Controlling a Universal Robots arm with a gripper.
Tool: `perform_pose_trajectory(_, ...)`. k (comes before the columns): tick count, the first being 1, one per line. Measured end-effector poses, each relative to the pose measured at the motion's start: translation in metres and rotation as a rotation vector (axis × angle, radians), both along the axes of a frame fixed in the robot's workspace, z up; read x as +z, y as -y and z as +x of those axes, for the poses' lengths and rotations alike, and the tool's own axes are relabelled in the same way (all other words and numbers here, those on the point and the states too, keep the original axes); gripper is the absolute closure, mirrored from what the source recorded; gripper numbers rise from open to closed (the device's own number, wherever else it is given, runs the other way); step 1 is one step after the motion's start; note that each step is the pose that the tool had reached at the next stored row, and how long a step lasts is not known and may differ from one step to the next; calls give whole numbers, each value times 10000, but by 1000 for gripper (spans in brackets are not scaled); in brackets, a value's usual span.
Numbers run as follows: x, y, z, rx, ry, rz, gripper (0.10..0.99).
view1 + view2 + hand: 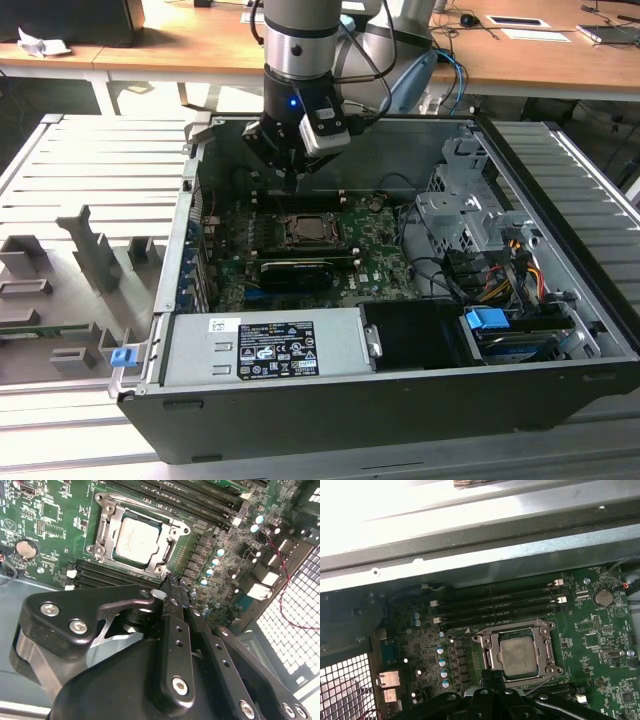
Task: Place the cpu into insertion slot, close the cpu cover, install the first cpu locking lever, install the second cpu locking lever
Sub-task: 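Install the first cpu locking lever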
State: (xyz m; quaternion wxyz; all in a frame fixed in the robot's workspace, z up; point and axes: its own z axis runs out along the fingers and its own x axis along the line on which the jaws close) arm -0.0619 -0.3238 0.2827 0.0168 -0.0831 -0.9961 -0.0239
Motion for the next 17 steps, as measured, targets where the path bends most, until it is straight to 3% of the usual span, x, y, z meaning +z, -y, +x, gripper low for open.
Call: perform_pose_trajectory(17,0,0,-34,29,0,0,980)
